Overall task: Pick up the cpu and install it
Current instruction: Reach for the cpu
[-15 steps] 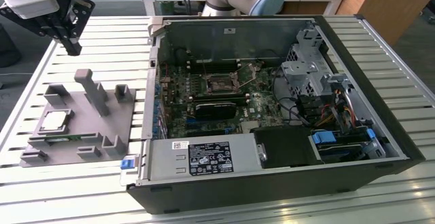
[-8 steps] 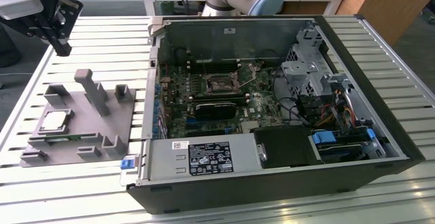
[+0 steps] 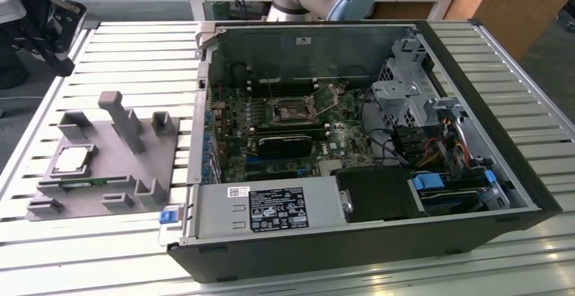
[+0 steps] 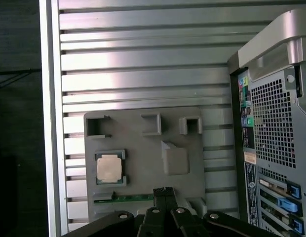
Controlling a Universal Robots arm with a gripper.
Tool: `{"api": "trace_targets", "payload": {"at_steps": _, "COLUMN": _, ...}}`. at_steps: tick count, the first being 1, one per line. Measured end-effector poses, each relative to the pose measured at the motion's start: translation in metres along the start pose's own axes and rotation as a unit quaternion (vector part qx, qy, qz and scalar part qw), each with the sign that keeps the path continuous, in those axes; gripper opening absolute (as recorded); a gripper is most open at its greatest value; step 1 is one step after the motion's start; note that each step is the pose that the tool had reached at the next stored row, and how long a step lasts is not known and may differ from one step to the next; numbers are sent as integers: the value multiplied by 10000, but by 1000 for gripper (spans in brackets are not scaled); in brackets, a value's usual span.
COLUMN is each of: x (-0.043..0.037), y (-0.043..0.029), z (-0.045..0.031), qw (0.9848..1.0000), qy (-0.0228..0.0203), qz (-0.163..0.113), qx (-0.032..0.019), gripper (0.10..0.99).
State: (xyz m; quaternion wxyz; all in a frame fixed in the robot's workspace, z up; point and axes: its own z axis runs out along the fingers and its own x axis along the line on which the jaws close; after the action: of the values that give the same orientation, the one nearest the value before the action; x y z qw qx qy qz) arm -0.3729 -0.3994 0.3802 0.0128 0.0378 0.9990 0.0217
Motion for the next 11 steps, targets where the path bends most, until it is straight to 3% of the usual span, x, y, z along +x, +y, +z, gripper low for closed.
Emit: {"api": "trace_targets", "payload": {"at_steps": 11, "x": 478, "y": -36, "z": 7, "qw": 10000, "qy": 18, "qz": 0, "qx": 2, "gripper": 106}}
